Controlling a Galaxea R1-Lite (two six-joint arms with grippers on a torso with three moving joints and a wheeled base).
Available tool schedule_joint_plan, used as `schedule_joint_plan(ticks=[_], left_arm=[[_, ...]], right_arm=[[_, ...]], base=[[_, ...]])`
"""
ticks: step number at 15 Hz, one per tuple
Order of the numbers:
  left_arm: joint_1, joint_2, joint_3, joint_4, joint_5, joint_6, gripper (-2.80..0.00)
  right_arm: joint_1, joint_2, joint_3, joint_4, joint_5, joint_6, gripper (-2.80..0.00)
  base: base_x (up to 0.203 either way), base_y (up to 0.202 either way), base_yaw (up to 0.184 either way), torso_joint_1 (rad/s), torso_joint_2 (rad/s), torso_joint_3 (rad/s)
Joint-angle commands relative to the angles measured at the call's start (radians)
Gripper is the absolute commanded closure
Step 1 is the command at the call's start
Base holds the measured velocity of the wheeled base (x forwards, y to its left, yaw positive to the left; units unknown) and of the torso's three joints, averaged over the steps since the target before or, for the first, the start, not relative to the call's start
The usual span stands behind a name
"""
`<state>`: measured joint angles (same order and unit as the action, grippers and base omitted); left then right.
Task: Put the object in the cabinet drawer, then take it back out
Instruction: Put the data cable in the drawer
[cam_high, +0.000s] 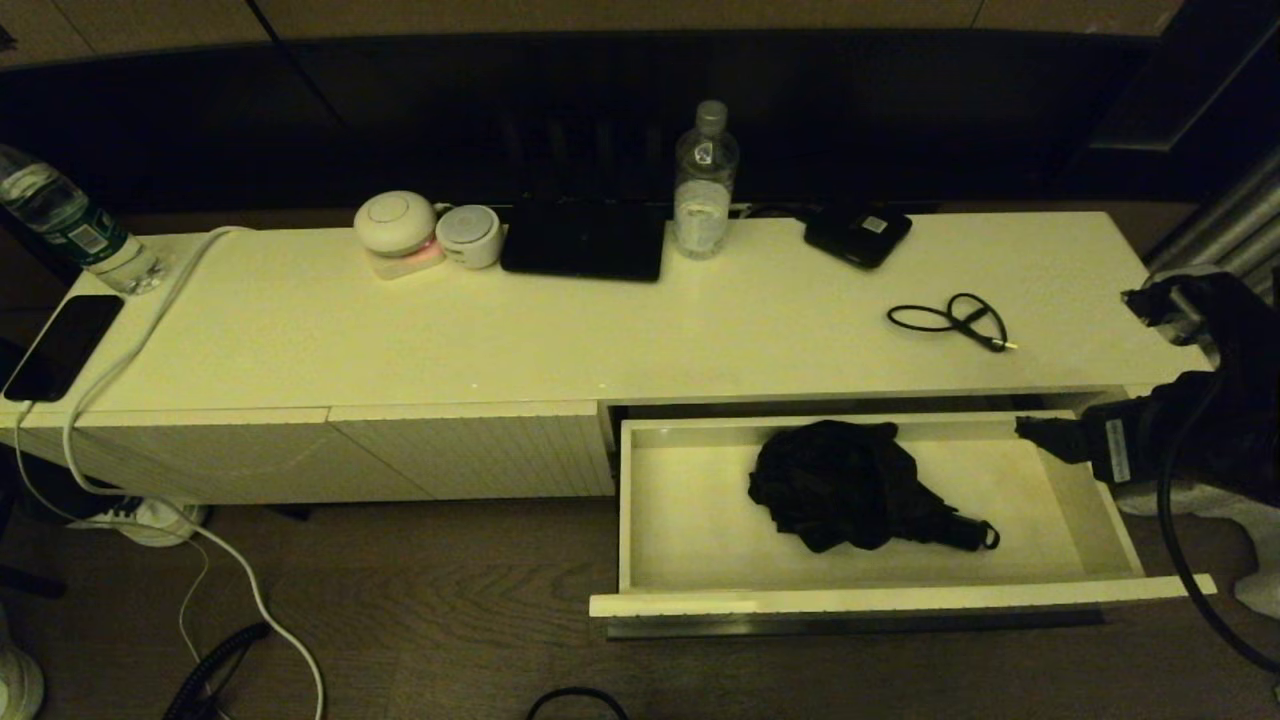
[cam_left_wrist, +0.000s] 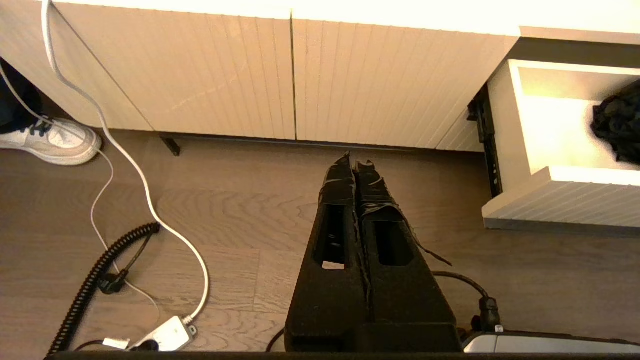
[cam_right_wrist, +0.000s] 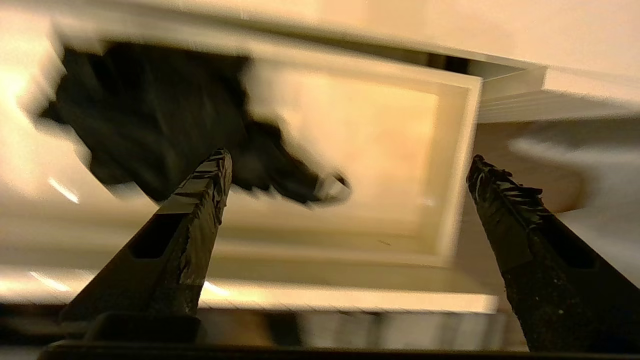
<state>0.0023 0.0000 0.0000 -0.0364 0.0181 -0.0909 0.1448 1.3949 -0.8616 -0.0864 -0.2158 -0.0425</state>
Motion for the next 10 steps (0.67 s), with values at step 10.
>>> schedule_joint_plan(ticks=[10], left_arm=[[0.001, -0.002, 0.0, 0.0, 0.0, -0.001, 0.0]], right_arm=[[-0.095, 0.376, -0.014, -0.517, 0.14, 0.037, -2.8]], base=[[0.0, 0.0, 0.0, 0.0, 0.0, 0.0]])
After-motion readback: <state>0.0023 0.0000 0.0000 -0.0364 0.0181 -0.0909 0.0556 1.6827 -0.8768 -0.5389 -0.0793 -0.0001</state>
